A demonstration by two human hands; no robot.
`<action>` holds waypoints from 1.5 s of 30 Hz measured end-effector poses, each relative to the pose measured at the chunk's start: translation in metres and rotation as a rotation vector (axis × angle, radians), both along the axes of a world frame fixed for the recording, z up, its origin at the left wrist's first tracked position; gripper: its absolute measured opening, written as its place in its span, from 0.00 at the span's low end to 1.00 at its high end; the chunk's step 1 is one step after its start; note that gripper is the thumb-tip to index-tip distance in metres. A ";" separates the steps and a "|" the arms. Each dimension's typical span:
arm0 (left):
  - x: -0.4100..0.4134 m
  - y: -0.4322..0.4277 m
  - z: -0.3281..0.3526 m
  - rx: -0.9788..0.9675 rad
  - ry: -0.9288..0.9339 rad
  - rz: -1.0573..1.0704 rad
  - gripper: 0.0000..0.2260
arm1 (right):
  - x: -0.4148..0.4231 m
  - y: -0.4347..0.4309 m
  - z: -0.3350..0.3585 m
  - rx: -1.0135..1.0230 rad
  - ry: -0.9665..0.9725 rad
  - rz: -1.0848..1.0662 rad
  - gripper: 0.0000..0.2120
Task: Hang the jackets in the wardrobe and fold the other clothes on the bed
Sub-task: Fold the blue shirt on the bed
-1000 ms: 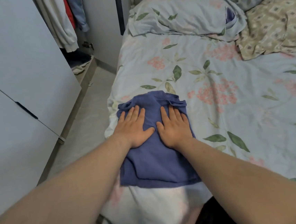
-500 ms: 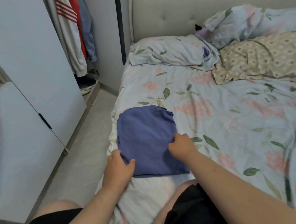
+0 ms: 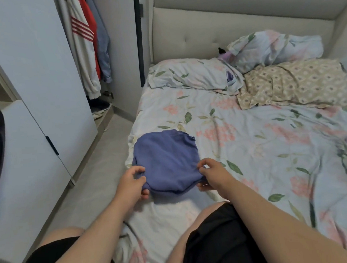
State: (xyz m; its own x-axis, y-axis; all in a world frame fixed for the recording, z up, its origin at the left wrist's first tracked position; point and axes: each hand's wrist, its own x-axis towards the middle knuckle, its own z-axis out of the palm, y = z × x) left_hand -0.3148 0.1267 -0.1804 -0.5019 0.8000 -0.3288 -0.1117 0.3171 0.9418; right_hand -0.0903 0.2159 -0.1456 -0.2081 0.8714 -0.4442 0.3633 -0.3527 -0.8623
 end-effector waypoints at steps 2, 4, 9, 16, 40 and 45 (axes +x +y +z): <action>-0.007 -0.005 0.011 0.058 -0.142 0.009 0.10 | 0.001 -0.003 0.006 0.015 0.087 -0.004 0.13; -0.017 -0.013 0.017 0.098 -0.281 0.045 0.12 | 0.005 -0.005 0.010 0.009 0.181 -0.028 0.17; -0.027 -0.022 0.023 0.188 -0.166 -0.006 0.19 | 0.014 -0.013 0.010 0.189 0.127 0.078 0.10; -0.024 -0.034 0.012 0.154 0.683 -0.044 0.10 | 0.015 -0.015 0.013 0.295 0.030 0.010 0.13; -0.035 0.008 -0.009 -0.031 0.307 -0.012 0.09 | -0.023 0.023 -0.018 0.277 -0.230 0.002 0.10; -0.052 0.027 -0.013 -0.069 0.323 -0.008 0.09 | -0.040 0.043 -0.037 0.320 -0.328 0.002 0.15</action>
State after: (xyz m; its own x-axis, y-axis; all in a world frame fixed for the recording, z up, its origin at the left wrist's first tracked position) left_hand -0.3669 0.1534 -0.1932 -0.5832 0.7853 -0.2075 0.1918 0.3814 0.9043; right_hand -0.1308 0.2591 -0.1825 -0.1030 0.9753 -0.1955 0.6357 -0.0866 -0.7671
